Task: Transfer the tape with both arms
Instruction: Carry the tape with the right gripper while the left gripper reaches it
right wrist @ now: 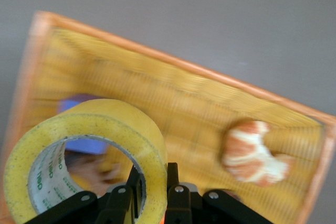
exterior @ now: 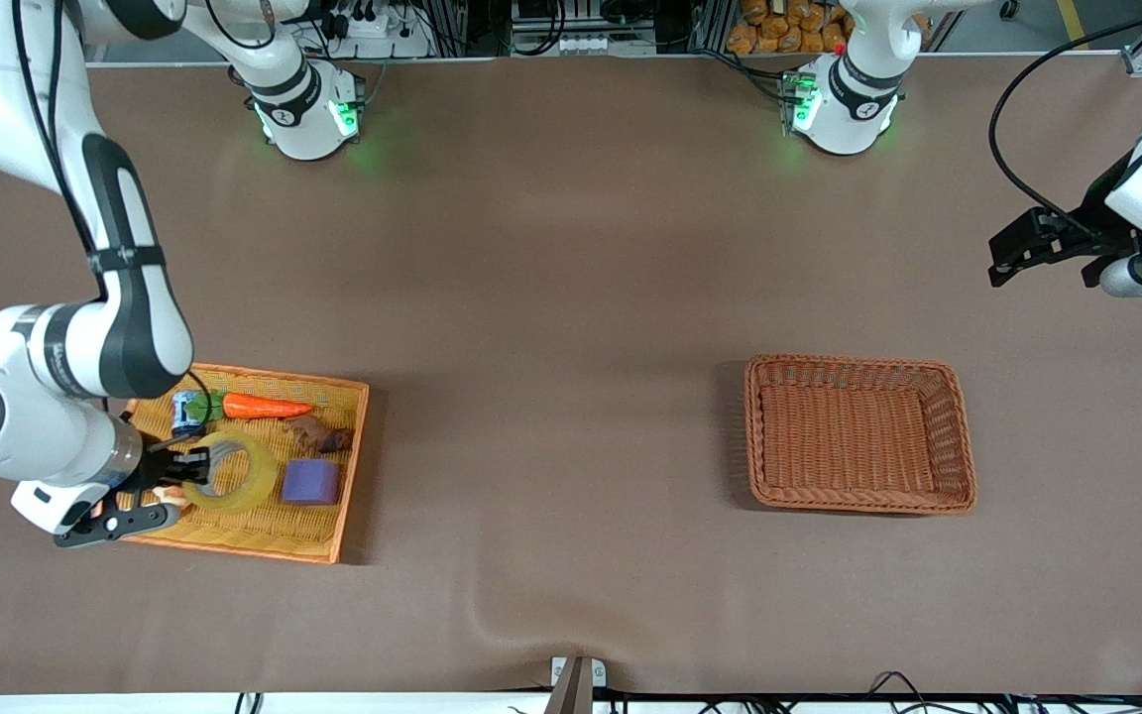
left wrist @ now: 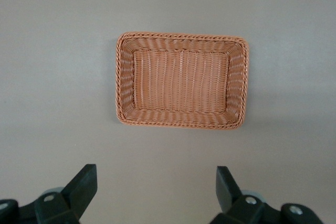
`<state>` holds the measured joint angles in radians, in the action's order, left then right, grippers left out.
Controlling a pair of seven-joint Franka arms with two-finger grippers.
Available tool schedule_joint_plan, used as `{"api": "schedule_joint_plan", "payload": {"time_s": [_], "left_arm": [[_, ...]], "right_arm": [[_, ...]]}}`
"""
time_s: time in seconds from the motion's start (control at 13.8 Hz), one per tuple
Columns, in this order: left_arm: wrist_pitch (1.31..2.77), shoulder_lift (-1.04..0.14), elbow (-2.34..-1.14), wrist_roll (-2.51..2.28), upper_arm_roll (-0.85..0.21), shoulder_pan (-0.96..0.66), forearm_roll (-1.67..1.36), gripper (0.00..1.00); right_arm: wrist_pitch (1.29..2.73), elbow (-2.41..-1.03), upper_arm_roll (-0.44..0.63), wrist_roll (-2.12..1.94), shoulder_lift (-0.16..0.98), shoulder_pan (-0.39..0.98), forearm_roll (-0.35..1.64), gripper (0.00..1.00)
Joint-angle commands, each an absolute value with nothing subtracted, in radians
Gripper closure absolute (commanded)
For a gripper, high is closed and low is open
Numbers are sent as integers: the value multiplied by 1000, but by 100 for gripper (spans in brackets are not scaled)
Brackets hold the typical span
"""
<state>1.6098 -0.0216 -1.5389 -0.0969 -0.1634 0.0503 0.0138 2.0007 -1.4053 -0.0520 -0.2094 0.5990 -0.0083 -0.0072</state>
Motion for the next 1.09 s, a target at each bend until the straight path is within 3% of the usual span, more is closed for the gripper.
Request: {"api": "schedule_joint_plan", "payload": {"time_s": [0.0, 0.15, 0.51, 1.02], "left_arm": [[1612, -37, -1536, -95, -166, 49, 14, 0], [1635, -78, -1532, -103, -166, 23, 15, 0], [1748, -193, -1532, -162, -166, -73, 15, 0], [2061, -445, -1525, -423, -164, -279, 21, 0]], "right_arm": [[1935, -1413, -81, -168, 572, -14, 125, 100], [1884, -1411, -81, -94, 572, 11, 224, 100], [1884, -1422, -75, 238, 586, 216, 218, 100], [2092, -1437, -69, 708, 681, 455, 195, 100]]}}
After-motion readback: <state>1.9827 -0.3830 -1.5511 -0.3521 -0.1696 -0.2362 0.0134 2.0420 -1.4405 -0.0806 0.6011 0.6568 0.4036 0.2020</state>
